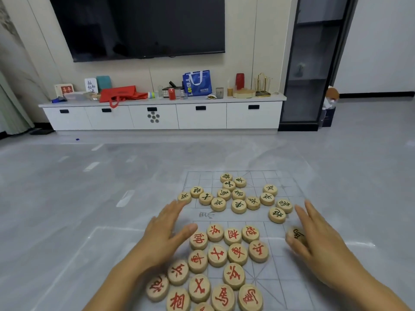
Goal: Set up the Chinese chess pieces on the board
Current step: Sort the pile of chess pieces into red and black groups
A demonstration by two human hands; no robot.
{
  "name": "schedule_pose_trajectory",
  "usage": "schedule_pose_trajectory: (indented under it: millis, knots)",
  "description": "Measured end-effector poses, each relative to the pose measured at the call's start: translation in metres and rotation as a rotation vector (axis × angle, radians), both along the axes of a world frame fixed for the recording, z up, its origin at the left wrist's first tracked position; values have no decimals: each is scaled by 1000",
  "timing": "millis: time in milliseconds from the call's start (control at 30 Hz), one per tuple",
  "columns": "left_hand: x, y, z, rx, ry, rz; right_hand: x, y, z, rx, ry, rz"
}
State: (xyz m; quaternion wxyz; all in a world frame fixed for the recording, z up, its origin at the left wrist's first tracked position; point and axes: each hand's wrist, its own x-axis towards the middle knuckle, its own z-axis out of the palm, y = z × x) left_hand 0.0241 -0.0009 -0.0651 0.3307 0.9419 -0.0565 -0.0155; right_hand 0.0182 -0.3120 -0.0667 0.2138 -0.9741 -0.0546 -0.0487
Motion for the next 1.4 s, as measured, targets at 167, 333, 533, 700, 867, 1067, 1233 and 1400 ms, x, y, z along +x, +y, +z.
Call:
schedule_pose_trajectory:
  millis: [167,333,533,700,867,1067,1233,1400]
  knots:
    - [57,-10,-21,379,190,108,53,17,-21,-169,104,68]
    - [112,-51,-18,528,209,-44,112,45,-26,-182,119,103]
    - [166,-67,-20,511,227,-36,181,54,-31,-188,96,95]
    - [179,-69,-29,493,211,-3,211,54,-36,-171,91,85]
    - [155,-46,0,4,112,9,196,41,-14,209,171,88]
    - [-7,19,-3,171,73,-255,66,17,2,465,191,217]
    - [-99,-4,-58,639,-167,-209,-43,46,-8,-73,222,463]
    - [-83,-34,-36,676,-64,-193,-58,72,-47,-334,29,319]
